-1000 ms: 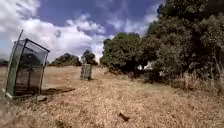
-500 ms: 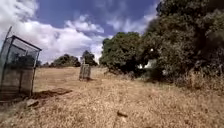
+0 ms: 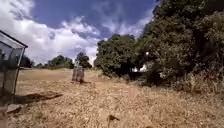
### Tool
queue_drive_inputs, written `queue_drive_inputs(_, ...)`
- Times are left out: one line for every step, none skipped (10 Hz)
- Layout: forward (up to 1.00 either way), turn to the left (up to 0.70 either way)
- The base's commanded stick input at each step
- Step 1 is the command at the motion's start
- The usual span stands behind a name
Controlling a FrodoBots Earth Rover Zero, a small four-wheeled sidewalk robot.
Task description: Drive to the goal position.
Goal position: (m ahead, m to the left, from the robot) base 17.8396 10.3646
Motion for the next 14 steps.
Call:
queue_drive_inputs(0.7, 0.0)
queue_drive_inputs(0.7, 0.0)
queue_drive_inputs(0.7, 0.0)
queue_drive_inputs(0.7, 0.0)
queue_drive_inputs(0.7, 0.0)
queue_drive_inputs(0.7, -0.31)
queue_drive_inputs(0.7, -0.2)
queue_drive_inputs(0.7, -0.09)
queue_drive_inputs(0.7, 0.0)
queue_drive_inputs(0.7, 0.0)
queue_drive_inputs(0.7, 0.0)
queue_drive_inputs(0.7, 0.0)
queue_drive_inputs(0.7, 0.0)
queue_drive_inputs(0.7, 0.0)
